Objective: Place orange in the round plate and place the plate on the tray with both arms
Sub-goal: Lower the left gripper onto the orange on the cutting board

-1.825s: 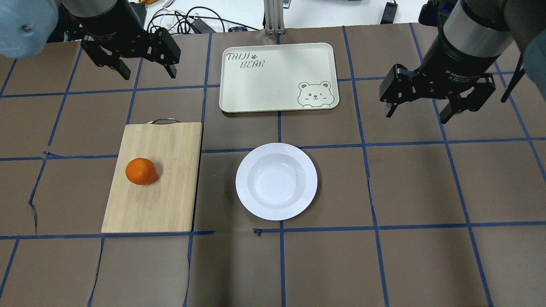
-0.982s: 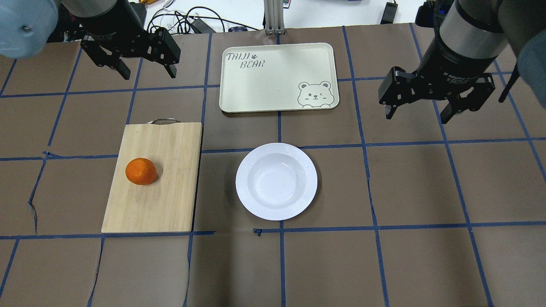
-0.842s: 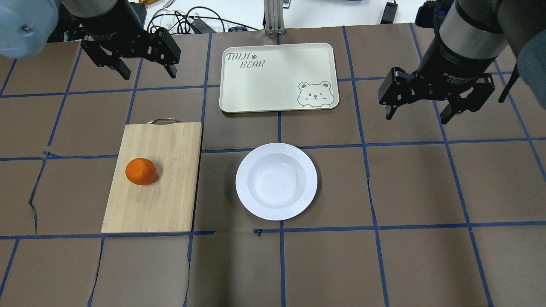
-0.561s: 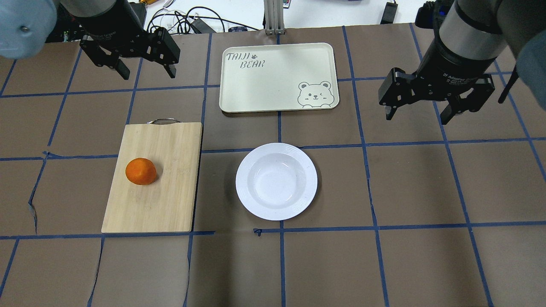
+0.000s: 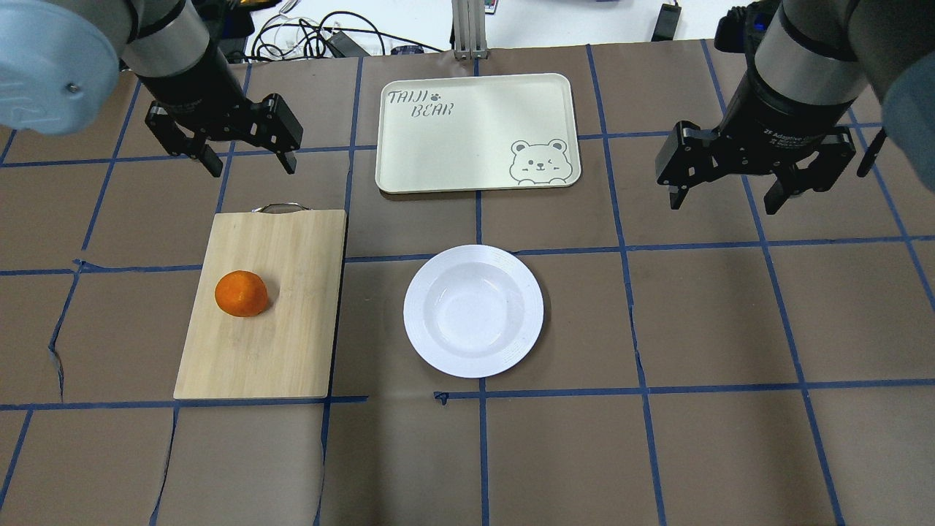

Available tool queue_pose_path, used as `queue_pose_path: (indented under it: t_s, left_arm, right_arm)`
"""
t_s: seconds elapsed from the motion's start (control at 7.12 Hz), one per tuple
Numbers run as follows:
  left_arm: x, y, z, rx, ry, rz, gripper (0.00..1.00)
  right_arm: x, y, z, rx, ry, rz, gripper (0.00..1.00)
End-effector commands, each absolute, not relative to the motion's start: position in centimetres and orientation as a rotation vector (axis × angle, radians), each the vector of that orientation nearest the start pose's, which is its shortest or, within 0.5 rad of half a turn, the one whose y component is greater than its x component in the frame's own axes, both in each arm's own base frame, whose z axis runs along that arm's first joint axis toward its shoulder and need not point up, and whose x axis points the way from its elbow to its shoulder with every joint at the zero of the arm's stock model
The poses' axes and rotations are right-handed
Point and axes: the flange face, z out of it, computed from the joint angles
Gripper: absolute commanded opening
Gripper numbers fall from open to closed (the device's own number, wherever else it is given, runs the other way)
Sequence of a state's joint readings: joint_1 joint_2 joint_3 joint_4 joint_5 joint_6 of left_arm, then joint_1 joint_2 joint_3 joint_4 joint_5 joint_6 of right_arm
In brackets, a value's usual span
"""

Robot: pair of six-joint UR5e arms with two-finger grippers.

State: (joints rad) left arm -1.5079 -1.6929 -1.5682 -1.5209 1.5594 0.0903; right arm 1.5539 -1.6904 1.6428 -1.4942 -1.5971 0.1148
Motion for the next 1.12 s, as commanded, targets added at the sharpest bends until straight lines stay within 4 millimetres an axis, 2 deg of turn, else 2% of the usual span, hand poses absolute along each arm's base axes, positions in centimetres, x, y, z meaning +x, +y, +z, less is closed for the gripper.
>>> queue_pose_path:
  t_s: [0.0,0.14,0.28,0.56,0.7,0.84,0.98]
  left_arm:
    - [-5.2,-53.2,34.6,0.047,3.07,0.187,1.0]
    - [-3.5,-52.6,31.1,0.003,3.057,0.176,1.0]
    - [-1.6,-51.7,27.5,-0.032,3.053,0.252,1.0]
    - [-0.9,-50.2,23.2,0.108,3.064,0.373,1.0]
    - [-0.6,-50.5,22.2,0.12,3.051,0.384,1.0]
    - [-0.6,-50.8,21.4,0.132,3.046,0.383,0.95]
    - [-0.6,-50.9,20.8,0.128,3.052,0.396,0.69]
  right_arm:
    - [12.3,-44.0,50.1,0.206,3.165,0.044,1.0]
    - [12.3,-44.0,50.0,0.206,3.165,0.046,1.0]
    - [12.3,-44.0,50.0,0.206,3.167,0.049,1.0]
    - [12.3,-44.0,50.0,0.206,3.167,0.049,1.0]
    - [12.3,-43.9,49.9,0.206,3.167,0.054,1.0]
    - [12.3,-43.9,49.9,0.208,3.167,0.056,1.0]
    - [12.3,-43.9,49.9,0.208,3.167,0.056,1.0]
